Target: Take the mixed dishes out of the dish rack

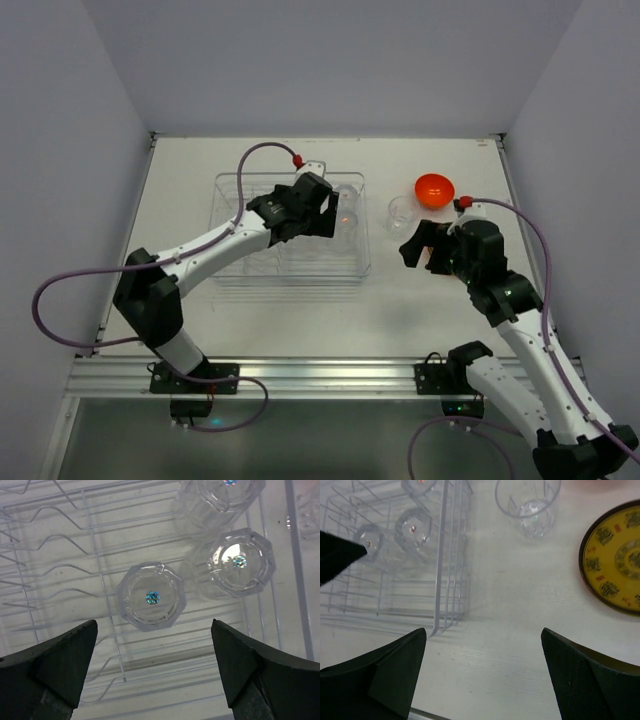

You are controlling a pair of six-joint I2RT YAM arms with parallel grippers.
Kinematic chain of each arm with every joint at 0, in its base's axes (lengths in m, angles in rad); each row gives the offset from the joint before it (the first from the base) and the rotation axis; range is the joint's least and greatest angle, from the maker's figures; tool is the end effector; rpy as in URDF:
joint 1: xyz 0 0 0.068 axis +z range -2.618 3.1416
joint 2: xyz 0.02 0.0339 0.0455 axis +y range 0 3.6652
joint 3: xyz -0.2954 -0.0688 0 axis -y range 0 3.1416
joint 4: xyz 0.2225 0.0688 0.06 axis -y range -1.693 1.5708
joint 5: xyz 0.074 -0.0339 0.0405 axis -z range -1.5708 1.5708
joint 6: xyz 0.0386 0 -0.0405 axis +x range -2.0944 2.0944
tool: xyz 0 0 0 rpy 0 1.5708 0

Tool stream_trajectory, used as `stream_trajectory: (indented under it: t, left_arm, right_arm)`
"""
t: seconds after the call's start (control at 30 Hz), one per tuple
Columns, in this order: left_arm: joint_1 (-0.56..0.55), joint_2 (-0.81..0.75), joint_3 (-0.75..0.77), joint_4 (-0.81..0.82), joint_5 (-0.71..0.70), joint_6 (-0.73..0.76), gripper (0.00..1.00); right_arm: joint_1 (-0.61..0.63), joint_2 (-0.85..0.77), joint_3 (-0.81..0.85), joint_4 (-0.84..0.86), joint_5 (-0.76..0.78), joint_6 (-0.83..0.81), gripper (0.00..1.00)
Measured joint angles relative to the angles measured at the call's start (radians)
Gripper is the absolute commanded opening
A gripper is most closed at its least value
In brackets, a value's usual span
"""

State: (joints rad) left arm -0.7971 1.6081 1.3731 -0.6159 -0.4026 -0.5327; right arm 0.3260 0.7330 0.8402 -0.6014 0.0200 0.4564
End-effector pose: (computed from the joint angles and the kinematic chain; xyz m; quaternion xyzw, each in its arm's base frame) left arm 0.2439 -0.2280 0.3329 0.0511 0.9183 -0.0657 0.3871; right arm 0.1086 0.0359 0.3412 0.0611 0.8564 0.1875 0.4772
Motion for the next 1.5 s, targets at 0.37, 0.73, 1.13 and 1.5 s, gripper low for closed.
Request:
stream_trajectory:
  t: [0.37,0.73,1.13,1.5]
  left_arm:
    - [0.057,0.189,0.037,0.035,0.025,-0.010,0.88]
    - [0.057,0.204,0.030,0.081,0.025,-0.034,0.01]
    - [-0.024,-0.204,-0.097,0.112,-0.030,-0.051,0.00]
    - [-0.070,-0.672,-0.673,0.935,0.557,-0.322,0.00]
  right_arm:
    - [0.001,0.008,-0.081,0.018,-0.140,0.023,0.99]
    - [0.001,-0.020,-0.081,0.034,-0.178,0.023,0.99]
    - [0.001,-0.117,-0.158,0.161,-0.417,0.042,0.99]
    - [0.002,-0.231,-0.315,0.739,-0.943,0.323,0.86]
